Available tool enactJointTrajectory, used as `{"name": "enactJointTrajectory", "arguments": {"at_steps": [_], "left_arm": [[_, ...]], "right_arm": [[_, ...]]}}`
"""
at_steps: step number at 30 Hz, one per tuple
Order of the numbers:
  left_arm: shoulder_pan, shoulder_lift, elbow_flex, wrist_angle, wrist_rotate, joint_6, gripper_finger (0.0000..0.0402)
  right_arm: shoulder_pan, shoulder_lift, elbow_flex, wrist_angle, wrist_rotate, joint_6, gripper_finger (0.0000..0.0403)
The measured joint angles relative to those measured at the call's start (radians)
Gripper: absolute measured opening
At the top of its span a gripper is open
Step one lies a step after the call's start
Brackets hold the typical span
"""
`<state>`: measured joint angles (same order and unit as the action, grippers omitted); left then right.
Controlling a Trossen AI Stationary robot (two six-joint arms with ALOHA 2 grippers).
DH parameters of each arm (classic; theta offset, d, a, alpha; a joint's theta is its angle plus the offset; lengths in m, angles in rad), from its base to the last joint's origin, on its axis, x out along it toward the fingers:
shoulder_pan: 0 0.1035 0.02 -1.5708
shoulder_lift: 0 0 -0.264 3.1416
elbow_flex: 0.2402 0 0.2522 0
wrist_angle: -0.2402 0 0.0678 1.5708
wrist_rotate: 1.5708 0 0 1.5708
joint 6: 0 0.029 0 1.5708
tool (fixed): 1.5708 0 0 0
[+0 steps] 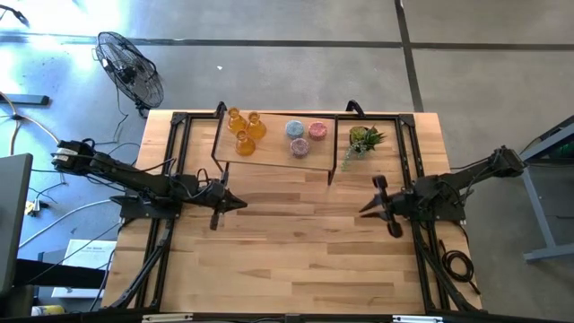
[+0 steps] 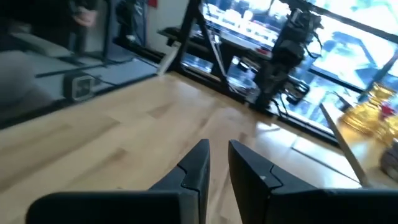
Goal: Pick & Place candle stick holders
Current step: Return to Home Position
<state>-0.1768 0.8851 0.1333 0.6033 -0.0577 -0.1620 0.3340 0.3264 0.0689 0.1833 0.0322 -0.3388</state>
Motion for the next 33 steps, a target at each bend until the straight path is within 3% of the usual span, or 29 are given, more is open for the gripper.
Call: {"name": "enactJointTrajectory", "arguments": {"at_steps": [8,11,14,24,30,33], "left_arm": [[0.000,0.000,0.000,0.000,0.001,0.000,0.0001],[0.000,0.000,0.000,0.001,0.001,0.000,0.0001],[0.000,0.000,0.000,0.000,0.004,0.000,0.0001],[0.000,0.000,0.000,0.000,0.011,0.000,0.0001],[0.000,0.000,0.001,0.000,0.018,0.010,0.0001],[0.000,0.000,0.001,0.007,0.025,0.023,0.0001]], "right_arm": [[0.000,-0.001,0.000,0.045,0.131,0.079,0.0056],[0.000,0.000,0.000,0.062,0.032,-0.077,0.0057],[0.001,-0.001,0.000,0.077,-0.014,-0.114,0.0061],[0.000,0.000,0.000,0.076,0.148,-0.132,0.0063],[0.000,0.000,0.000,0.079,0.139,-0.082,0.0062],[0.000,0.000,0.000,0.079,0.082,0.067,0.0063]]}}
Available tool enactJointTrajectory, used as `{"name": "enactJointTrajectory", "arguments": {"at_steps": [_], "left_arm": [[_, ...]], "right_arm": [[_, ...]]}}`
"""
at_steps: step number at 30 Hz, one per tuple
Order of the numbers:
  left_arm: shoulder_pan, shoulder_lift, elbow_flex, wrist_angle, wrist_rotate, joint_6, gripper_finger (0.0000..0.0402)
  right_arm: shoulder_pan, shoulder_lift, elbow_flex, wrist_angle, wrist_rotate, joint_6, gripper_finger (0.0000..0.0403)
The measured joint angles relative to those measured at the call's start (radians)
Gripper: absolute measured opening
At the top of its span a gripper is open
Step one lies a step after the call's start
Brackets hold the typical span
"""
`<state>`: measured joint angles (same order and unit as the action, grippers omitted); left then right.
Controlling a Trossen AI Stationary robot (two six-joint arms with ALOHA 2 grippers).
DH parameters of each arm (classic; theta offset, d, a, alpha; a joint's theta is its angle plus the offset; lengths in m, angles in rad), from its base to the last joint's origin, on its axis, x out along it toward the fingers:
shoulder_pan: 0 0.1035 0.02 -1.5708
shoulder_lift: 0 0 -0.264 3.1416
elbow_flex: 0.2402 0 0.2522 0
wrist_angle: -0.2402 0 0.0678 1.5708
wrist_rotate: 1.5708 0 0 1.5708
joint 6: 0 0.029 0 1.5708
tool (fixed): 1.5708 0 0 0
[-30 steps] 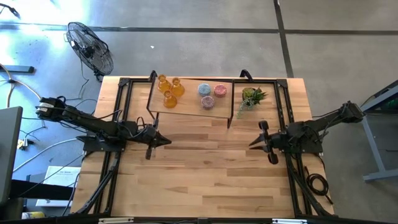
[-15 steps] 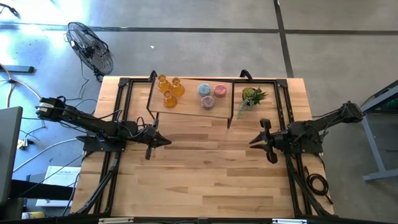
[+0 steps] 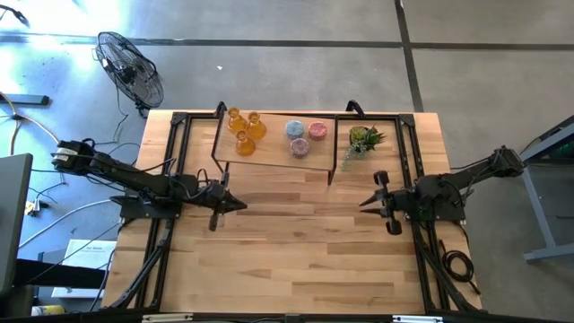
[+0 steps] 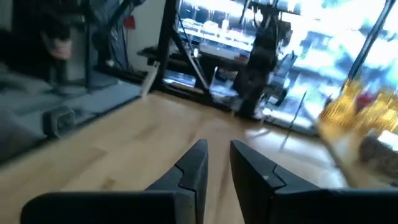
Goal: Pick & Place candle stick holders
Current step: Return to Home Position
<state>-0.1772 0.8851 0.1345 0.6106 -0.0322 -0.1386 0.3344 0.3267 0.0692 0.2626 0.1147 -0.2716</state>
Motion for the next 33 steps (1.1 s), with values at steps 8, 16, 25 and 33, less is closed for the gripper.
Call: {"name": "enactJointTrajectory", "arguments": {"at_steps": [8,16,25,33], "left_arm": [[0.000,0.000,0.000,0.017,-0.003,0.020,0.0001],[0.000,-0.012,-0.079,0.123,-0.003,0.020,0.0001],[0.000,-0.059,-0.117,0.192,0.024,0.037,0.0001],[0.000,-0.067,-0.119,0.192,0.025,0.056,0.0000]], "right_arm": [[-0.017,0.000,0.000,-0.161,0.137,0.259,0.0062],[-0.022,-0.027,0.000,-0.074,-0.040,0.230,0.0062],[-0.022,-0.083,0.000,-0.134,-0.018,0.290,0.0062],[-0.022,-0.157,-0.059,-0.123,0.009,0.315,0.0063]]}}
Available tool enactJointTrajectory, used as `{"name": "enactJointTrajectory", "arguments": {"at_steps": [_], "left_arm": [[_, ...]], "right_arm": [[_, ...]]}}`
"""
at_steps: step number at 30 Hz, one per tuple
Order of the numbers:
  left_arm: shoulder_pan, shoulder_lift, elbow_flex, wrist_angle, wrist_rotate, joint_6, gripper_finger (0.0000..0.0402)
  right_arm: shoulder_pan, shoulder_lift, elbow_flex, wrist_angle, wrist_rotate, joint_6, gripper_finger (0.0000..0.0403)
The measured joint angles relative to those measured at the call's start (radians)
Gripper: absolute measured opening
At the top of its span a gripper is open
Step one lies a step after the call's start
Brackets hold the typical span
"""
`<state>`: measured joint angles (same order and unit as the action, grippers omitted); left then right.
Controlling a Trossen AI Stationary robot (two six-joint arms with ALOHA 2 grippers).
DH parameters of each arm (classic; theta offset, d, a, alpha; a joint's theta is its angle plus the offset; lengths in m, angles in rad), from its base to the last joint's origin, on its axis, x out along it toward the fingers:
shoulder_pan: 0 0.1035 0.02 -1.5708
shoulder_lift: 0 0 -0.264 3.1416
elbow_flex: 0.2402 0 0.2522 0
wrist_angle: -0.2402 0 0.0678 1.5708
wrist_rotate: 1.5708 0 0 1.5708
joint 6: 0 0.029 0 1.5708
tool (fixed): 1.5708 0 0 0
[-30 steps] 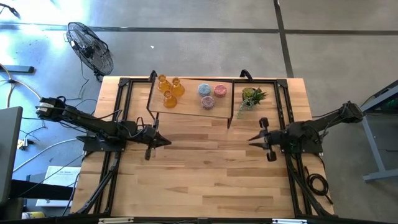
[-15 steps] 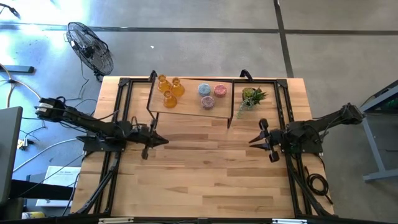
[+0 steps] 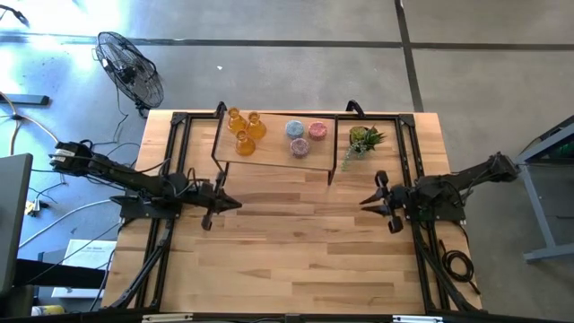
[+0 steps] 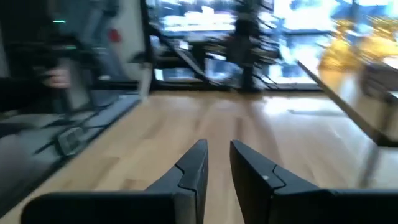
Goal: Pick & Place candle stick holders
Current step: Return to Home Position
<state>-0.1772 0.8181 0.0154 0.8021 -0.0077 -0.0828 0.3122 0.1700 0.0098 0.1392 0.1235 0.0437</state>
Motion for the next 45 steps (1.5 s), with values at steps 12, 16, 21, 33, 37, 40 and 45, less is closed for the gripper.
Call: {"name": "enactJointTrajectory", "arguments": {"at_steps": [12,16,21,33,37,40,45], "left_arm": [[0.000,-0.006,-0.001,0.003,-0.001,0.032,0.0000],[0.000,-0.029,-0.002,0.057,-0.001,0.078,0.0001],[0.001,-0.106,-0.002,0.025,0.011,0.082,0.0001],[0.000,-0.434,-0.002,-0.283,0.011,0.071,0.0001],[0.000,-0.528,-0.002,-0.409,-0.022,0.042,0.0001],[0.000,-0.578,-0.002,-0.480,-0.029,0.026,0.0001],[0.000,-0.629,-0.002,-0.540,-0.015,0.025,0.0001]], "right_arm": [[0.000,-0.168,0.000,-0.063,0.175,-0.022,0.0062],[0.000,-0.168,0.000,-0.063,0.200,-0.032,0.0064],[0.000,-0.164,0.000,-0.070,0.201,-0.041,0.0062],[0.000,-0.164,0.000,-0.008,0.185,-0.016,0.0064],[0.000,-0.164,0.000,0.023,0.185,0.010,0.0063],[0.000,-0.164,0.000,0.022,0.186,0.026,0.0062],[0.000,-0.164,0.000,0.015,0.209,0.031,0.0062]]}}
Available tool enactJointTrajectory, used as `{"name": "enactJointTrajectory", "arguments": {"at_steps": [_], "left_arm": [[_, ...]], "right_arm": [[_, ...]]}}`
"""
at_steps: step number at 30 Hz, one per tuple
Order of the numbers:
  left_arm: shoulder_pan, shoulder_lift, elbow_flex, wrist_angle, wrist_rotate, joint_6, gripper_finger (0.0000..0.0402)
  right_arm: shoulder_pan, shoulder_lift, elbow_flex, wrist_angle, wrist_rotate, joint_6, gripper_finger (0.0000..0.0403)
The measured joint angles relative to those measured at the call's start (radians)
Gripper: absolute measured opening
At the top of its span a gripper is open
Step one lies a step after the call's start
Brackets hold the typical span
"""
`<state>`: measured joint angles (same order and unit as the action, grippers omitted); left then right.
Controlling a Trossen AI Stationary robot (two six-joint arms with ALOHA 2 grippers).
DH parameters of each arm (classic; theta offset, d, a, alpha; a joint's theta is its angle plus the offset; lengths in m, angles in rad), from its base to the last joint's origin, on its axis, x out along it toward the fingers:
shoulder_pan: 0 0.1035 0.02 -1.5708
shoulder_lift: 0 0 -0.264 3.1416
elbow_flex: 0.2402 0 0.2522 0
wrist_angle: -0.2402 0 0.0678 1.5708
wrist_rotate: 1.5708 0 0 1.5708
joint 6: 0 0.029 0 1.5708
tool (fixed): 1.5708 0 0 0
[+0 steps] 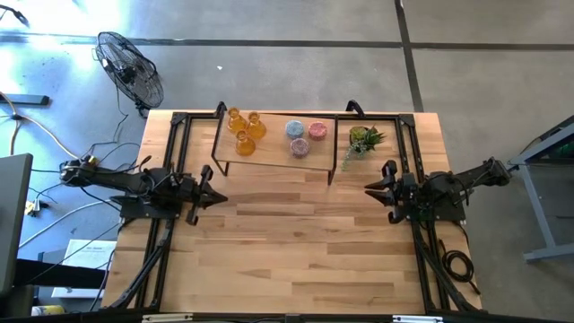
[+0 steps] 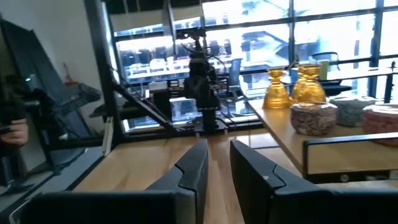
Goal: Pick & Place candle stick holders
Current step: Return to Home Position
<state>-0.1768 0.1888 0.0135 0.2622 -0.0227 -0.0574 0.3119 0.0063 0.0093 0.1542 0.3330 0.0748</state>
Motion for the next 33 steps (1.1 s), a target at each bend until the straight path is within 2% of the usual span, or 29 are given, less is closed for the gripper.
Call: {"name": "enactJointTrajectory", "arguments": {"at_steps": [4,8,14,20,29,33], "left_arm": [[0.000,-0.033,0.000,-0.058,0.006,-0.014,0.0001],[0.000,-0.067,0.000,-0.112,-0.068,-0.055,0.0001],[0.000,-0.090,0.000,-0.116,-0.044,-0.053,0.0001],[0.000,-0.090,0.000,-0.116,-0.044,-0.053,0.0001],[0.000,-0.089,0.000,-0.119,-0.030,-0.078,0.0001],[0.000,-0.089,0.000,-0.131,0.000,-0.037,0.0001]], "right_arm": [[0.001,0.000,0.000,0.000,-0.010,0.008,0.0062],[0.001,0.000,0.000,-0.001,-0.011,0.023,0.0062],[0.001,0.000,0.000,-0.001,0.070,0.047,0.0053],[0.001,0.000,0.000,-0.001,0.057,0.057,0.0005],[0.001,0.000,0.000,-0.008,0.068,0.052,0.0005],[0.001,0.000,0.000,-0.008,0.065,0.049,0.0002]]}}
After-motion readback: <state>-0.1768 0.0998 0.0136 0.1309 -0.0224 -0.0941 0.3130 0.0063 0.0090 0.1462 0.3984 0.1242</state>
